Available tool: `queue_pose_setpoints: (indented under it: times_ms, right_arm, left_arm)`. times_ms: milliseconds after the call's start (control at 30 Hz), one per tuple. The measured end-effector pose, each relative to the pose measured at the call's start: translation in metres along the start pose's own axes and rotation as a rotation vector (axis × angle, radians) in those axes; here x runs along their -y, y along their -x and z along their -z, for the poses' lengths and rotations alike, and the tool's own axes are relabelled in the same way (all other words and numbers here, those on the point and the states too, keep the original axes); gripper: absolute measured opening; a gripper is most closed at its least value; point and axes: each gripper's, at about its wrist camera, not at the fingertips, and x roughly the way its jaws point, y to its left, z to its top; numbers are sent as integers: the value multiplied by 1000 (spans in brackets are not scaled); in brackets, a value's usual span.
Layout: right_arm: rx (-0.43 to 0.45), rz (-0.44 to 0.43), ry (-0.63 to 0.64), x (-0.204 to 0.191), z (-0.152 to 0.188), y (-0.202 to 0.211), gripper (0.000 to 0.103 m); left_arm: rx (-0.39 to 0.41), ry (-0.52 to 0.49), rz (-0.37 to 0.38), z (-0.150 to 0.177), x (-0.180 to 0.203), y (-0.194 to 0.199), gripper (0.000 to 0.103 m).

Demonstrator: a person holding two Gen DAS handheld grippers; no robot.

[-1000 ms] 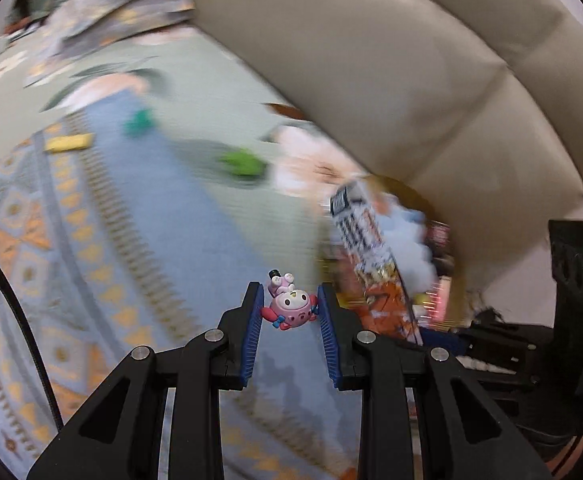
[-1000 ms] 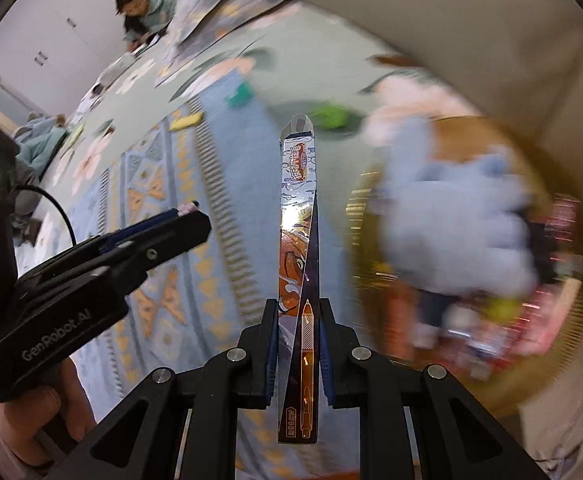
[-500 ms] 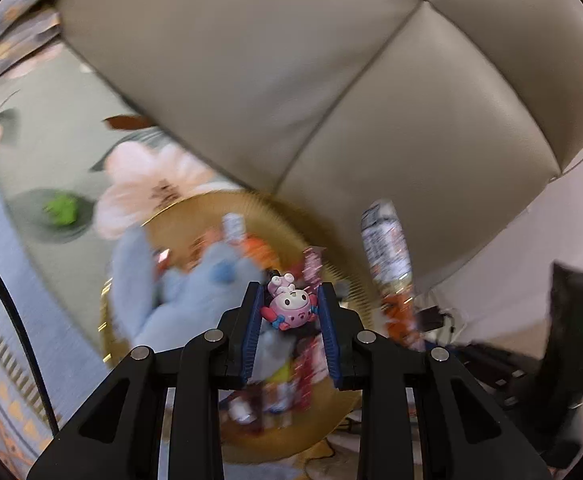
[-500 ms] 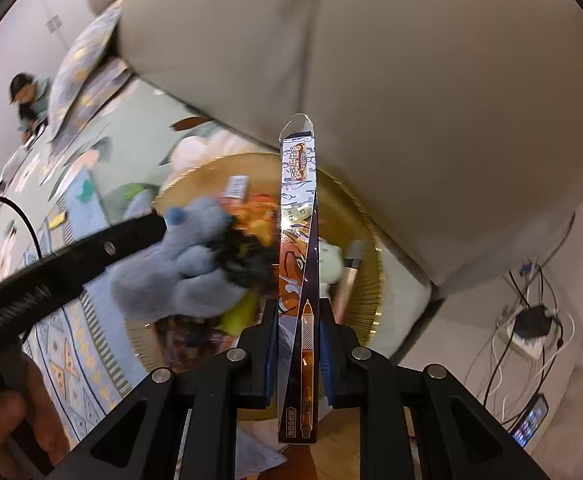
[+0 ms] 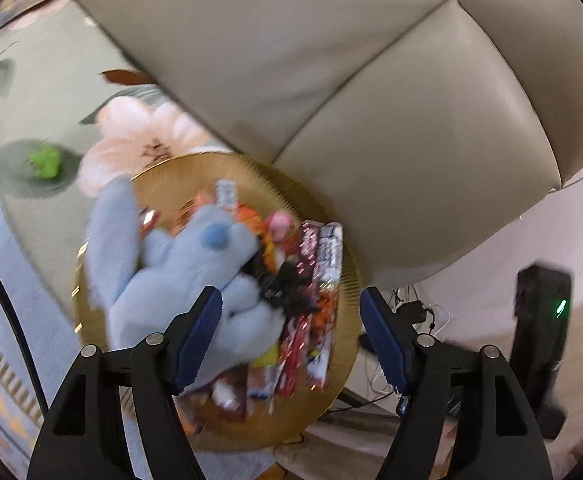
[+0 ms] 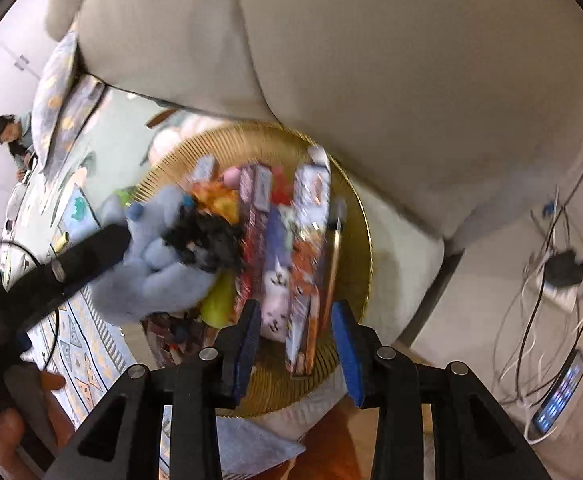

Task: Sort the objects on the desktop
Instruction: 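Carry the pink figurine and snack stick to the gold tray and release both, then move both open tools back over the rug toward the yellow bar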

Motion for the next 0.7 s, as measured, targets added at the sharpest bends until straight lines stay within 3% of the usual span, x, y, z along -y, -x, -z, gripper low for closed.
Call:
queue_pose_setpoints:
  times_ms: [167, 300, 400, 500, 533, 633, 700]
  right_arm:
    - [64, -64, 62, -47, -10, 13, 36]
    - [80, -118, 155, -97, -10, 18, 36]
    - [94, -179, 227, -140, -1, 21, 36]
    - [75, -211, 330, -185, 14, 13, 36]
    - [60, -218, 352, -196, 19, 7, 36]
    - [-18, -280, 399, -232, 33, -23, 36]
    - [-51, -311, 407, -255, 41, -47, 36]
  left_arm:
    - [-46, 11, 6, 21, -19, 24, 70]
    - [-46, 9, -56, 43, -34, 52, 71]
    - [-7, 95, -59, 58, -62, 86, 73]
    - [42, 201, -137, 75, -107, 121, 87]
    - [49, 228, -166, 80, -122, 128, 100]
    - [50, 351, -273, 99, -180, 150, 101]
    - [39, 416, -263, 110, -209, 161, 101]
